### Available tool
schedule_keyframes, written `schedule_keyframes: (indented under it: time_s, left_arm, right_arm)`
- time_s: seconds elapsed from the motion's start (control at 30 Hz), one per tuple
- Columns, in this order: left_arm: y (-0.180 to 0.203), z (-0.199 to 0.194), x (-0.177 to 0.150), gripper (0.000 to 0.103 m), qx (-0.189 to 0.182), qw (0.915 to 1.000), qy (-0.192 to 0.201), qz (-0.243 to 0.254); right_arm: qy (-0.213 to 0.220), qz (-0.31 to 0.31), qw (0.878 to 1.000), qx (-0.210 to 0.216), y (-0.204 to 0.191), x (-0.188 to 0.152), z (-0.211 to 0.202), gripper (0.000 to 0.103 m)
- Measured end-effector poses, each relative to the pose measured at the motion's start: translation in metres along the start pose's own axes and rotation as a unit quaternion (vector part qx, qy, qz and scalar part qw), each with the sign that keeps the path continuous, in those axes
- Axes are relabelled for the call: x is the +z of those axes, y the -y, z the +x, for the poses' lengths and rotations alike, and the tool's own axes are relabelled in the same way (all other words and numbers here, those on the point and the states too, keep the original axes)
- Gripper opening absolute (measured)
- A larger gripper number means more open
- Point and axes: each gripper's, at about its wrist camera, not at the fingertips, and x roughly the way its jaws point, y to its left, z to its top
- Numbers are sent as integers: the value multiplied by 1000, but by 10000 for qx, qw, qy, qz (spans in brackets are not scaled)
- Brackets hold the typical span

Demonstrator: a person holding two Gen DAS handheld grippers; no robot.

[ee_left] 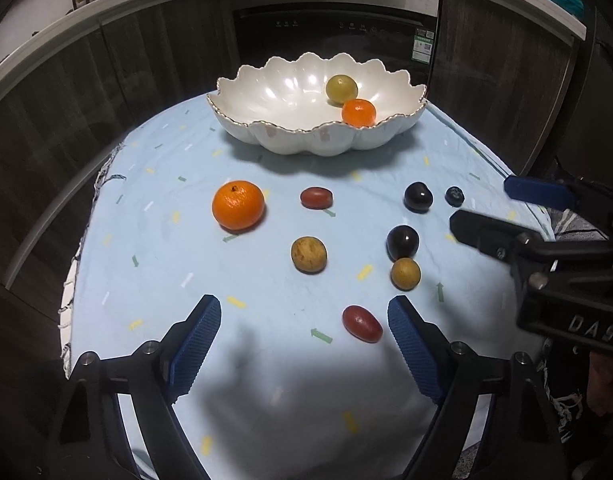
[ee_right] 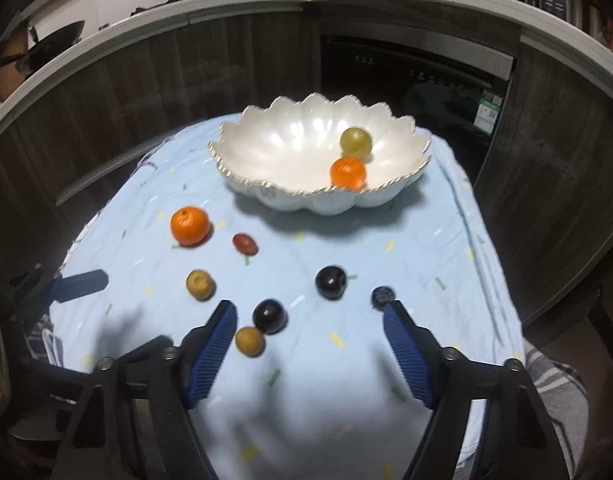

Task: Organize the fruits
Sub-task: 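Withdraw both tools from the bowl toward the remaining fruits, then grasp the red date with the left tool while the right tool grasps a brown kumquat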

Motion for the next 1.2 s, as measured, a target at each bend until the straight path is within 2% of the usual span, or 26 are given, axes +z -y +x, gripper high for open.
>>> schedule_keyframes:
  time_s: [0.3,0.43,0.6,0.77,0.83,0.93,1.07,1.2]
  left_arm:
    - [10,7,-7,78,-121,9996,3,268]
    - [16,11,-9,75,-185,9990,-9,407]
    - [21,15,-11,71,-196,9986,-14,492]
    - [23,20,-12,70,-189,9984,-47,532]
    - [23,24,-12,63,-216,9983,-111,527]
    - [22,27,-14,59,-245,9983,-160,502]
    - [21,29,-13,58,-298,9983,-153,476]
    - [24,33,-14,54,-388,9975,-196,554]
  right_arm:
    - [-154,-93,9994,284,-10,-11,10,66]
    - [-224,-80,9989,393,-12,-13,15,60]
    - [-303,-21,9983,497,-11,-14,21,60]
    - [-366,-1,9974,620,-11,-15,27,55]
    - [-408,5,9969,671,-12,-15,30,53]
    - [-460,16,9961,747,-13,-15,33,51]
    - [-522,35,9951,843,-14,-15,38,50]
    - [-619,55,9937,937,-15,-15,45,44]
